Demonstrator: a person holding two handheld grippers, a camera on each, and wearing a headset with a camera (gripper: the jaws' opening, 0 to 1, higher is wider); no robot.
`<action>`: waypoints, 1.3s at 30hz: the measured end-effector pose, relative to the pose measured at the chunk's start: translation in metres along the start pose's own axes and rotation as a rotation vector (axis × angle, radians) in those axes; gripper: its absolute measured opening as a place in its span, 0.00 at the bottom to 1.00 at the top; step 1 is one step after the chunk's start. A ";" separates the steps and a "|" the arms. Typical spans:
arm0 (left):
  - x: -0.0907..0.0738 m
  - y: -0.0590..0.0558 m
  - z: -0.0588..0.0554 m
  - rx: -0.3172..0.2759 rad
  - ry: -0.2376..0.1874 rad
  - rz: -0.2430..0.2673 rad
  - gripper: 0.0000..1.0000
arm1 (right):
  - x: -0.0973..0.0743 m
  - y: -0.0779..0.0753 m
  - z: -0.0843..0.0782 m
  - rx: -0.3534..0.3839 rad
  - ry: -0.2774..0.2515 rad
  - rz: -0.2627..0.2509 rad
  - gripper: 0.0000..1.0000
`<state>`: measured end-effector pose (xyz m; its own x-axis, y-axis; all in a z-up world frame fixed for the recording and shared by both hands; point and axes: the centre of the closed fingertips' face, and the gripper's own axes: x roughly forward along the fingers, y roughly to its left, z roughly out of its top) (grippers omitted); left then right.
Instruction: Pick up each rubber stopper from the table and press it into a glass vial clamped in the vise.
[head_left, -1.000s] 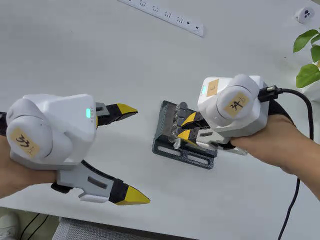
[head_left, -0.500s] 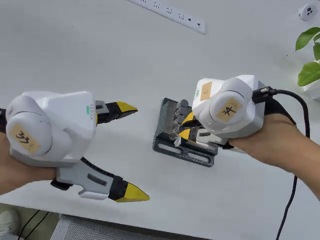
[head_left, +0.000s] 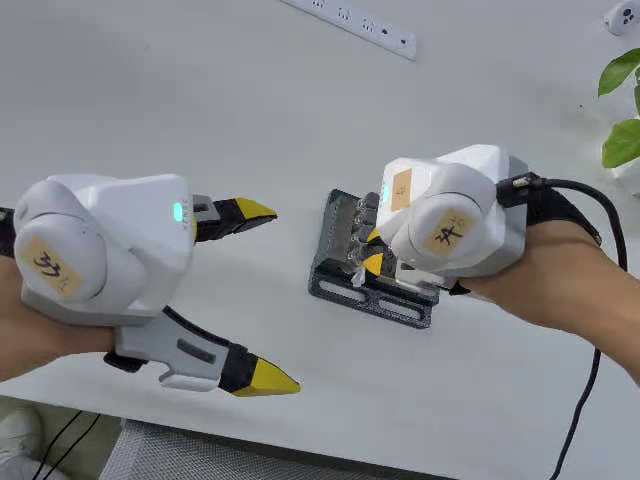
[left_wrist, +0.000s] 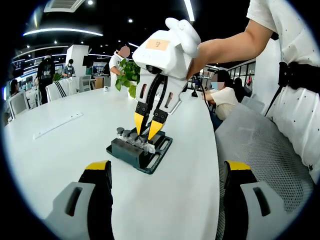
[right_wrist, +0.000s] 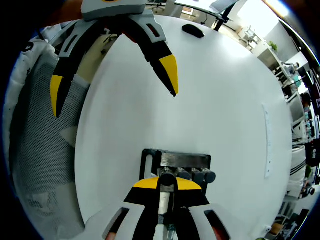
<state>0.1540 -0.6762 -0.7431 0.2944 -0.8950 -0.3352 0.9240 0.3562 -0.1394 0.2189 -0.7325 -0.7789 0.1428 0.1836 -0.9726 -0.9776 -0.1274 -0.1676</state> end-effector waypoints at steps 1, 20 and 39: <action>0.000 0.000 0.000 0.000 -0.002 0.001 0.92 | 0.000 0.000 0.000 -0.014 0.009 -0.001 0.05; 0.000 0.002 -0.001 -0.008 -0.003 -0.001 0.91 | 0.006 -0.001 0.002 0.021 0.020 0.028 0.05; 0.002 0.000 0.002 -0.013 -0.003 -0.005 0.90 | 0.007 -0.001 0.001 0.092 -0.076 0.030 0.07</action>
<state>0.1546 -0.6785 -0.7422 0.2906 -0.8976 -0.3313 0.9223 0.3550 -0.1528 0.2208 -0.7305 -0.7858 0.1046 0.2550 -0.9613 -0.9918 -0.0444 -0.1197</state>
